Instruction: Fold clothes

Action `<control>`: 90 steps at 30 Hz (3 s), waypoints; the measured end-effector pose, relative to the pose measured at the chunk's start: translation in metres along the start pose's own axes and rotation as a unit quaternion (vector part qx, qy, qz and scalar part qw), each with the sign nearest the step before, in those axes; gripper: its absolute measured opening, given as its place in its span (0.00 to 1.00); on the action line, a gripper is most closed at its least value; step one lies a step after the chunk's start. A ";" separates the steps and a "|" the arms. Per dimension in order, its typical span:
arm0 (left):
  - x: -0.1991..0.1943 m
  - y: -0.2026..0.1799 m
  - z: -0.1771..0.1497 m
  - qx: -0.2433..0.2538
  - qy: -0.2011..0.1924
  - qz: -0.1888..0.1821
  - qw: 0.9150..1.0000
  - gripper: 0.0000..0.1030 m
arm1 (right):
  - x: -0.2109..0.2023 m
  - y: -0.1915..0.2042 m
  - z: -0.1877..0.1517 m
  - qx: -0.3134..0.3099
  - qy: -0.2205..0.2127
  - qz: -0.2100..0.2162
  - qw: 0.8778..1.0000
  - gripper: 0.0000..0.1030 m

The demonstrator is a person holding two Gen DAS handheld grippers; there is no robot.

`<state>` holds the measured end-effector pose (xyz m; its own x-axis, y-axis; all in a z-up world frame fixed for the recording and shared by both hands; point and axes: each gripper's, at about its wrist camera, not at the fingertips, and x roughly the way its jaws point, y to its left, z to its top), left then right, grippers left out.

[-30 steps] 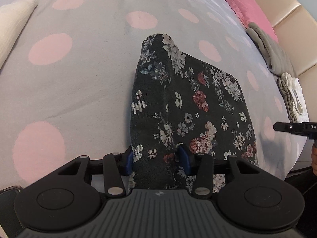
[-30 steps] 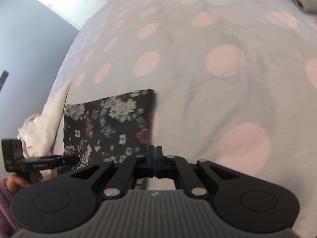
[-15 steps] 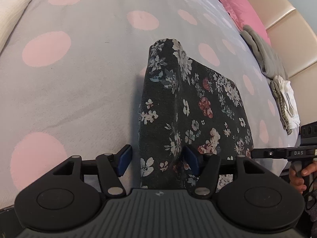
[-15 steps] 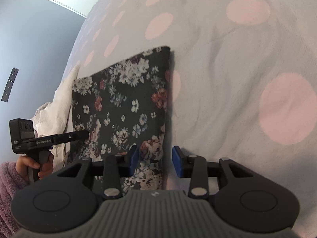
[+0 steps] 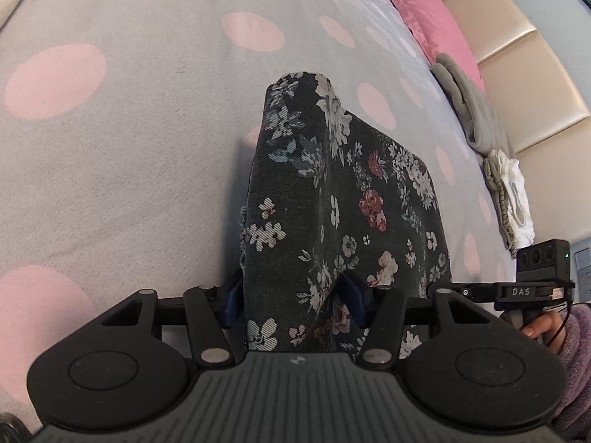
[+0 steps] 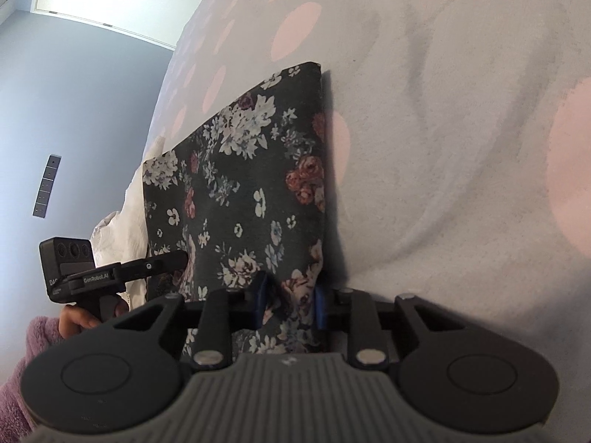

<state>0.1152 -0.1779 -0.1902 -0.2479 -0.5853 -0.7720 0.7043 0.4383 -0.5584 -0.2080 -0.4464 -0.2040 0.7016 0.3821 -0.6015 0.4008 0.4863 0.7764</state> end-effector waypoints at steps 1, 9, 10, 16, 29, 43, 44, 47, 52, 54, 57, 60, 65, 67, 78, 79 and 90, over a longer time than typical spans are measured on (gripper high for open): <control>-0.001 0.001 0.000 -0.002 -0.002 -0.002 1.000 0.45 | -0.002 0.001 0.000 -0.001 -0.001 0.004 1.000 0.23; -0.019 -0.004 -0.004 -0.015 -0.028 -0.013 0.999 0.24 | -0.026 0.007 0.006 -0.006 -0.013 0.020 1.000 0.13; -0.021 -0.007 -0.004 -0.014 -0.031 -0.014 0.999 0.23 | -0.032 0.008 0.008 -0.006 -0.014 0.016 1.000 0.13; -0.017 -0.036 -0.013 -0.013 -0.032 -0.036 0.999 0.21 | -0.071 0.011 0.020 -0.009 -0.024 -0.008 1.000 0.12; 0.043 -0.104 -0.046 -0.026 -0.044 -0.014 0.999 0.34 | -0.107 -0.022 0.026 0.033 -0.027 -0.078 0.996 0.12; 0.041 -0.055 -0.066 -0.092 -0.001 -0.059 0.994 0.50 | -0.088 -0.016 0.016 0.024 -0.025 -0.115 0.993 0.13; 0.042 -0.052 -0.067 -0.096 0.001 -0.063 0.993 0.48 | -0.087 -0.016 0.016 0.023 -0.026 -0.117 0.993 0.13; 0.048 -0.057 -0.064 -0.087 -0.002 -0.063 0.994 0.43 | -0.086 -0.016 0.016 0.025 -0.026 -0.120 0.992 0.13; 0.061 -0.058 -0.058 -0.094 0.001 -0.078 0.993 0.35 | -0.084 -0.018 0.015 0.028 -0.026 -0.115 0.993 0.13; 0.063 -0.058 -0.056 -0.095 0.004 -0.080 0.992 0.33 | -0.084 -0.019 0.014 0.028 -0.027 -0.114 0.993 0.14; 0.068 -0.058 -0.055 -0.100 0.003 -0.084 0.991 0.33 | -0.084 -0.021 0.013 0.030 -0.028 -0.113 0.993 0.18; 0.071 -0.060 -0.053 -0.098 0.003 -0.087 0.991 0.33 | -0.084 -0.022 0.012 0.033 -0.028 -0.112 0.993 0.24; 0.070 -0.064 -0.051 -0.089 -0.001 -0.088 0.992 0.31 | -0.088 -0.027 0.004 0.046 -0.028 -0.101 0.993 0.28; 0.069 -0.065 -0.051 -0.083 -0.004 -0.088 0.993 0.29 | -0.088 -0.029 0.000 0.051 -0.029 -0.094 0.994 0.28; 0.046 -0.086 -0.046 -0.070 -0.034 -0.081 0.994 0.20 | -0.107 -0.002 -0.012 0.001 -0.083 -0.069 0.994 0.11; 0.043 -0.090 -0.042 -0.070 -0.039 -0.086 0.993 0.20 | -0.110 0.002 -0.010 -0.006 -0.087 -0.067 0.994 0.11; 0.058 -0.168 0.035 -0.050 -0.077 -0.134 0.987 0.19 | -0.185 0.029 0.045 -0.046 -0.135 -0.063 0.988 0.11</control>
<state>0.0062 -0.3092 -0.1307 -0.3062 -0.7825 -0.5422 0.5569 0.3147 -0.7686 -0.2993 -0.5388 -0.0622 0.7859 0.0967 -0.6108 0.4487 0.5905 0.6708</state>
